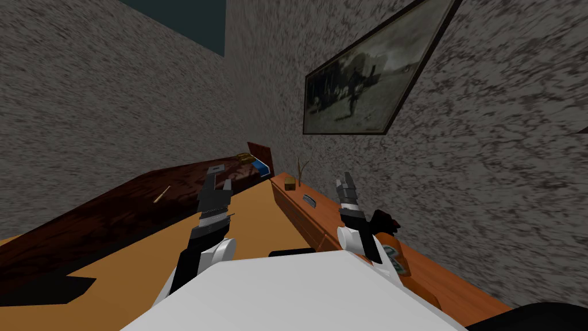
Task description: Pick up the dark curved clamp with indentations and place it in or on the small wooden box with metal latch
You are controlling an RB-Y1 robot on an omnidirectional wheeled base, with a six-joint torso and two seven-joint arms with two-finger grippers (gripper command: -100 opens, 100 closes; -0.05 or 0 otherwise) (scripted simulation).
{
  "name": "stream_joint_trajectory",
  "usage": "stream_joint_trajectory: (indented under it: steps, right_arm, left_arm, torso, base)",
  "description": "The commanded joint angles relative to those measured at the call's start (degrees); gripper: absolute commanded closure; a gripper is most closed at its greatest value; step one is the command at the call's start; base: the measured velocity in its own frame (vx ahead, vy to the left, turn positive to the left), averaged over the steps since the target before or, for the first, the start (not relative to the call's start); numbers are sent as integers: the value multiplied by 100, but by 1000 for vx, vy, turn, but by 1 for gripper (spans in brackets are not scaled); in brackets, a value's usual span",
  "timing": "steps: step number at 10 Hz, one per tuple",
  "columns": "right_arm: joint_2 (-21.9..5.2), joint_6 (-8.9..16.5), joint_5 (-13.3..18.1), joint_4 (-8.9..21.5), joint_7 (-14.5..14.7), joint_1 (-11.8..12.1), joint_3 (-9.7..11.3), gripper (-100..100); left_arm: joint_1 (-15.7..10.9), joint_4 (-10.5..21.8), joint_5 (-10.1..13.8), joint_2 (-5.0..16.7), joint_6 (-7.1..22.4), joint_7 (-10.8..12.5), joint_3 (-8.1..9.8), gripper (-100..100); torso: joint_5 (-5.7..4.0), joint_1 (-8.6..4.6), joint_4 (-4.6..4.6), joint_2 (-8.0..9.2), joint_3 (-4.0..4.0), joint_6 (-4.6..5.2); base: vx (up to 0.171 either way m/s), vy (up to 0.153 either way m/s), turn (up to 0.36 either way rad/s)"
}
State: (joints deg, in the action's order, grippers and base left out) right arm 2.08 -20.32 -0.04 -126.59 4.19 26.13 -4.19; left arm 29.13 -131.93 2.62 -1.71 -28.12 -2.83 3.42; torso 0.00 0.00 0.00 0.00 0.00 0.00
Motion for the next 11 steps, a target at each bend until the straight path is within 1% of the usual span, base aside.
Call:
stream_joint_trajectory:
  steps: [1,3,5,7,9,10,11]
  right_arm:
    - [-242,-4,42,26,11,8,50,-100]
    - [-577,-19,141,97,34,33,176,-100]
    - [-891,-47,288,230,66,82,376,-100]
    - [-1168,-89,476,435,105,154,643,-100]
    - [-1428,-146,699,714,149,234,965,-100]
    - [-1428,-146,699,714,149,234,965,-100]
    - [-1554,-178,821,880,172,271,1140,-100]
  left_arm:
    - [0,0,0,0,0,0,0,0]
    - [-1,0,0,0,0,0,0,0]
    - [-1,0,0,0,0,0,0,0]
    - [-1,0,0,0,0,0,0,0]
    - [-1,0,0,0,0,0,0,0]
    - [-2,0,0,0,0,0,0,0]
    - [-1,1,0,0,0,0,0,0]
  torso:
    - [0,0,0,0,0,0]
    - [1,3,4,19,11,0]
    - [-2,-9,8,37,21,1]
    - [-4,-15,9,43,25,1]
    - [-4,-17,10,46,27,1]
    - [-4,-14,12,55,31,1]
    - [-3,-12,10,41,25,0]
  base:
    - [-28,9,-16]
    - [-73,5,-39]
    - [-99,-31,-49]
    - [-117,-33,-67]
    - [-129,-39,-60]
    - [-93,-34,-21]
    - [-55,-47,-27]
